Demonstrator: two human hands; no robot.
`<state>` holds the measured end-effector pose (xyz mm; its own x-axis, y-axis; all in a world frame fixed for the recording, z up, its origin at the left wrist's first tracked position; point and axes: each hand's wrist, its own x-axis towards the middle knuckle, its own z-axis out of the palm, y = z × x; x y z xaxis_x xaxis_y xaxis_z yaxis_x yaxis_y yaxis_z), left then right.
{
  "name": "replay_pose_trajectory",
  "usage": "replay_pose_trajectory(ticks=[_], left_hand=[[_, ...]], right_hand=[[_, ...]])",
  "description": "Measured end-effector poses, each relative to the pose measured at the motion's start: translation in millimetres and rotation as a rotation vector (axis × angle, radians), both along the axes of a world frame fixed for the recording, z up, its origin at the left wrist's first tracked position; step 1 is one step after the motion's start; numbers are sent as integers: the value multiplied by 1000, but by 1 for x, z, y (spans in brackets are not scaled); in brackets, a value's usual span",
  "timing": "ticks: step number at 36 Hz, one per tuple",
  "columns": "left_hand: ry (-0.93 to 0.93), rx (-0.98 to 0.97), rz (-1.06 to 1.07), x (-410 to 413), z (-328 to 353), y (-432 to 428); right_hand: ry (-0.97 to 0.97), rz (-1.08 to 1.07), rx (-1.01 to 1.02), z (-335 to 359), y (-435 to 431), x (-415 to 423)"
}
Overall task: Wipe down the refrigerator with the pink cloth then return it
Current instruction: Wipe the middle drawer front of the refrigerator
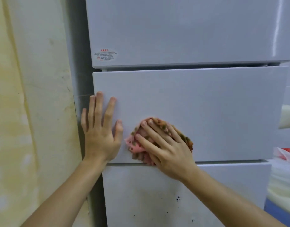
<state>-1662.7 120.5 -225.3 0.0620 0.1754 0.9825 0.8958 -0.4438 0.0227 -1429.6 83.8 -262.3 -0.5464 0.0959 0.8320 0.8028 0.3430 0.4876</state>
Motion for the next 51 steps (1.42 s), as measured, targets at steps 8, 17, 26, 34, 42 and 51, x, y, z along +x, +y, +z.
replay_pose_trajectory(ticks=[8,17,26,34,42,51], left_hand=[[-50,-12,-9,16,-2,-9],[83,21,-41,38,-4,-9],[49,45,-34,44,-8,-7],[11,44,-51,49,-3,-10],[39,65,-55,58,-2,-7],[47,74,-35,73,-4,-9]], right_hand=[[-41,9,30,16,-3,47],[665,-19,239,102,7,61],[80,1,32,-20,-5,54],[-103,15,-13,-1,-17,113],[657,-23,234,109,-4,154],[450,-66,198,39,-5,119]])
